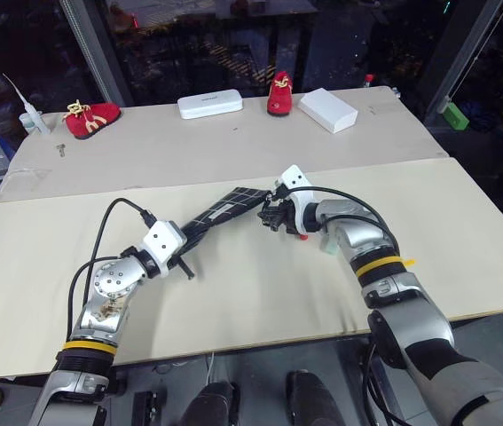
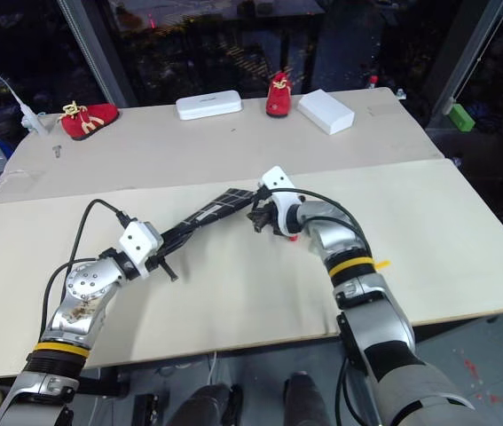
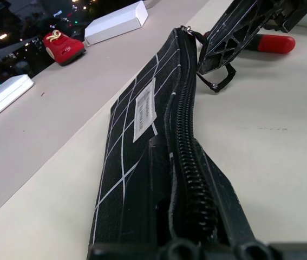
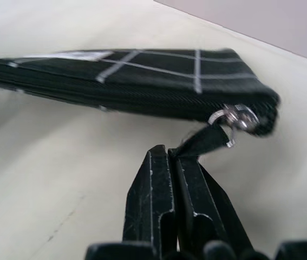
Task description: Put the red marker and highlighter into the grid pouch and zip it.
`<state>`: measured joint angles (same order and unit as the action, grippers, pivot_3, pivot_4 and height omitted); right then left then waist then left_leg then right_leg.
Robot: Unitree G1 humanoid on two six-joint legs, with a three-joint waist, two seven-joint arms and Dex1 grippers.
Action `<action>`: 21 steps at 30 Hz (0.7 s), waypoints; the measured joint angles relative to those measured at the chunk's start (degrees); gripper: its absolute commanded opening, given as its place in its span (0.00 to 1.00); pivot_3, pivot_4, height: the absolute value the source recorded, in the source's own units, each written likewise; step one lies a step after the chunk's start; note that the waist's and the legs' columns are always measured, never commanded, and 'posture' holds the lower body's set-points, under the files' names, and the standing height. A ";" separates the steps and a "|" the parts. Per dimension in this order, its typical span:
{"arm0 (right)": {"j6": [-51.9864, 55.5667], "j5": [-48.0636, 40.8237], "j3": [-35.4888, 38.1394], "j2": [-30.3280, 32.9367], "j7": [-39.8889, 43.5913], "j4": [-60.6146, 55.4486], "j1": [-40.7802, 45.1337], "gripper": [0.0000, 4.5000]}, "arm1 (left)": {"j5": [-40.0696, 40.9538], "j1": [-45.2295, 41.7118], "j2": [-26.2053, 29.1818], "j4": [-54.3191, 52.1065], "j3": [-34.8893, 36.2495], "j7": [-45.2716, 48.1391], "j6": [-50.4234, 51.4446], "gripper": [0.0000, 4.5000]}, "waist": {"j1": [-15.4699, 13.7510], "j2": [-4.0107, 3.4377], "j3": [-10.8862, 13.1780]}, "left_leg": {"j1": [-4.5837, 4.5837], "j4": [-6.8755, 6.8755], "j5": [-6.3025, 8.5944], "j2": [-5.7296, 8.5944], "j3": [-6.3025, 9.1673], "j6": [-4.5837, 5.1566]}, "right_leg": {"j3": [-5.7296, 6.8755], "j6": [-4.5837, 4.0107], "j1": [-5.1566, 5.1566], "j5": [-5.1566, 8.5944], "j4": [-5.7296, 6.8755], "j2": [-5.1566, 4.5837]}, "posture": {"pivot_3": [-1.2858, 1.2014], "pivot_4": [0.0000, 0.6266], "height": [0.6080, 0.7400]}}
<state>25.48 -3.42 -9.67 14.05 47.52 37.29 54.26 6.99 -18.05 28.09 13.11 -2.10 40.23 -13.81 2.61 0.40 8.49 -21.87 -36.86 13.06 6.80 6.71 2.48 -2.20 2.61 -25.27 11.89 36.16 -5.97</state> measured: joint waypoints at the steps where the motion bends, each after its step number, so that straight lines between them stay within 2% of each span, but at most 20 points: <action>1: -0.26 0.10 -0.23 0.10 0.00 -0.23 0.00 0.02 | 0.00 0.00 0.00 0.01 0.01 0.00 0.00 0.00 | 0.03 0.00 0.00 | 0.01 0.00 0.00 0.00 0.00 0.00 | 0.00 0.00 0.00 0.00 0.00 0.00 | 0.52 0.24 1.00; 7: -0.21 0.44 -2.31 -0.44 2.14 -4.58 -0.42 0.02 | -0.01 0.00 -0.03 0.22 0.10 0.08 -0.07 0.00 | 0.05 0.00 0.00 | 0.01 0.00 0.00 -0.04 0.00 0.00 | 0.00 0.00 -0.01 0.00 0.01 0.04 | 0.52 0.24 1.00; 14: 2.13 1.43 -9.72 -6.39 3.28 -12.83 -1.84 0.02 | -0.13 -1.06 -1.17 1.77 0.08 0.56 -0.27 0.00 | 0.01 0.00 0.00 | 0.04 -0.01 -0.01 -0.11 -0.01 -0.03 | 0.01 -0.06 -0.02 -0.04 0.03 0.12 | 0.52 0.24 1.00; 21: 3.94 1.68 -13.76 -7.51 5.69 -16.94 -2.74 0.02 | -0.21 -1.66 -1.78 3.23 0.04 1.16 -0.86 0.00 | -0.17 0.00 0.00 | 0.03 -0.05 -0.01 -0.09 0.01 -0.03 | 0.03 -0.04 0.01 -0.07 0.00 0.12 | 0.52 0.24 1.00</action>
<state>29.42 -1.74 -23.43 6.55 53.20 20.36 51.53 6.79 -19.71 26.31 16.35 -2.06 41.40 -14.67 2.44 0.40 8.49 -21.84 -36.92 13.04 6.71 6.72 2.45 -2.17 2.57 -25.27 11.81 36.16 -5.86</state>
